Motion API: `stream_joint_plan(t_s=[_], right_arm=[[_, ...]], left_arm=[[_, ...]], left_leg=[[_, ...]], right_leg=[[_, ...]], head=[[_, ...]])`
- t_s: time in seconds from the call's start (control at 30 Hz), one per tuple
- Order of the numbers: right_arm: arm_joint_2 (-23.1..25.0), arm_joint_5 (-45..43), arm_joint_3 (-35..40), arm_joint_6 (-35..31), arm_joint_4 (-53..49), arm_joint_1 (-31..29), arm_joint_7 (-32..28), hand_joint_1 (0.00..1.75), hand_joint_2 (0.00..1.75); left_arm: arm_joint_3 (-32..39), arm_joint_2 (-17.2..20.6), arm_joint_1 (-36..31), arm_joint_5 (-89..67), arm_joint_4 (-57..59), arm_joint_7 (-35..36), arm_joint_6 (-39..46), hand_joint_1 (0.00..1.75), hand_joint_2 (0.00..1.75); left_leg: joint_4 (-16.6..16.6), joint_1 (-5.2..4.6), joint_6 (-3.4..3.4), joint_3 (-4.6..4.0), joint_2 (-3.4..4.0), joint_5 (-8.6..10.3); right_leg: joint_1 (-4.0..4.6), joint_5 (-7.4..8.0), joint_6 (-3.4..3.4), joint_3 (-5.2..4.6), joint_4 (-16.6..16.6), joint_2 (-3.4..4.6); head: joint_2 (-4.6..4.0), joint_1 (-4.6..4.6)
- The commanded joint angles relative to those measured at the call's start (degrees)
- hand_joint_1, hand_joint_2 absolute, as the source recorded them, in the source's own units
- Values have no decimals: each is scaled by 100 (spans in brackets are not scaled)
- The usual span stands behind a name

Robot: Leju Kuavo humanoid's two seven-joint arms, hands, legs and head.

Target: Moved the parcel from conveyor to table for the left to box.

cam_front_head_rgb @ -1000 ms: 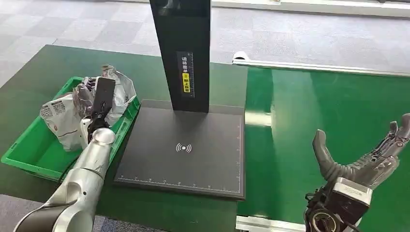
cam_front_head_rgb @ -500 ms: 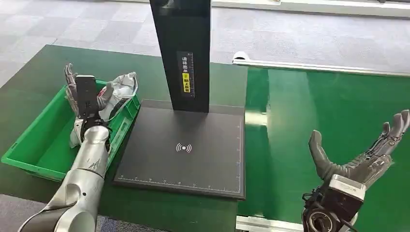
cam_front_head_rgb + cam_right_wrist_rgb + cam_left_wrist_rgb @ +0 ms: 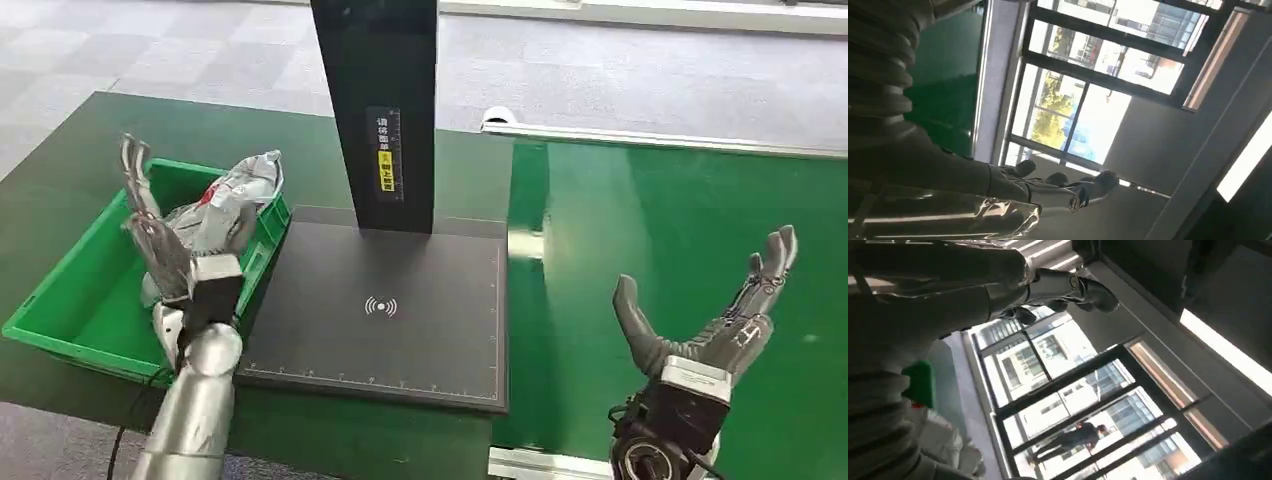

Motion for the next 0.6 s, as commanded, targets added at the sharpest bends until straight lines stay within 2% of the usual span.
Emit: stream_joint_plan(t_s=[0.03,0.2,0.23,0.33,0.5,0.6], right_arm=[[141,-1064,1372,717,2173,-64,-475,0,175],[6,-1182,1433,667,2020,-65,-426,0,175],[-18,-1511,1494,883,2122,-26,-298,0,175],[7,-1922,1878,688,2968,0,-803,0,175],[-137,-2028,2340,588,3453,-180,-906,0,175],[-195,-2060,2433,578,3511,-182,-895,0,175]], left_arm=[[-2111,314,2341,2148,-57,-88,-163,0,175],[-2140,398,2210,2220,-205,79,-148,0,175],[-2080,346,2276,2636,-135,360,-271,0,175],[-2172,338,2264,3510,758,-209,-230,0,175],[-1682,143,2422,3755,219,-209,-559,0,175],[-1772,161,2406,3632,235,-209,-423,0,175]], left_leg=[[-47,-5,4,66,57,-4],[-12,1,2,14,1,-4],[-19,1,2,22,2,-3],[-28,2,3,38,15,-5],[-24,5,4,31,14,-4],[-14,4,2,19,4,-5]], right_leg=[[-4,10,-3,45,-40,55],[2,-7,-3,4,-12,1],[2,-5,-4,13,-19,3],[3,-3,-1,27,-28,16],[6,-2,-3,26,-26,13],[5,-6,-2,15,-15,3]], head=[[0,0],[0,-4],[0,0],[0,-2],[0,0],[0,0]])
